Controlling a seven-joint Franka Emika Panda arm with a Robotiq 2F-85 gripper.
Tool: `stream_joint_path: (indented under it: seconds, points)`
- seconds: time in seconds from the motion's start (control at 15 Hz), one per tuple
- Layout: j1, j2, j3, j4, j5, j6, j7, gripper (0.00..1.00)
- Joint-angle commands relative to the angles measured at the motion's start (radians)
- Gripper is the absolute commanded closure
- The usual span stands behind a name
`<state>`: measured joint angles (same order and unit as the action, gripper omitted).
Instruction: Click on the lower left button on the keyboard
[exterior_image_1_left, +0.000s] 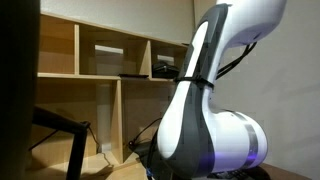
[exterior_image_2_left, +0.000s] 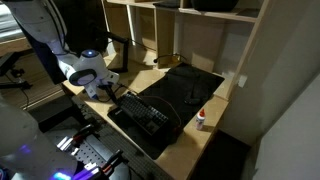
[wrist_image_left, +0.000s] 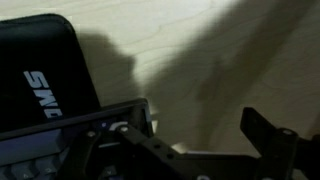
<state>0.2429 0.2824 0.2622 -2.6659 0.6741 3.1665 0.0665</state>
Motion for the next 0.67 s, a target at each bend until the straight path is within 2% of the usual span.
stream_joint_path:
  seconds: [0.0, 0.13, 0.4, 0.53, 0.6]
  points:
    - [0.01, 0.046, -0.001, 0.02, 0.007, 0.023, 0.02, 0.0]
    - [0.026, 0.046, -0.017, 0.015, 0.002, 0.032, 0.035, 0.0]
    - [0.015, 0.046, -0.005, 0.02, 0.001, 0.027, 0.043, 0.0]
    - [-0.016, 0.033, 0.019, 0.026, -0.012, -0.048, 0.013, 0.0]
    - [0.003, 0.026, -0.007, 0.019, -0.019, -0.086, 0.028, 0.0]
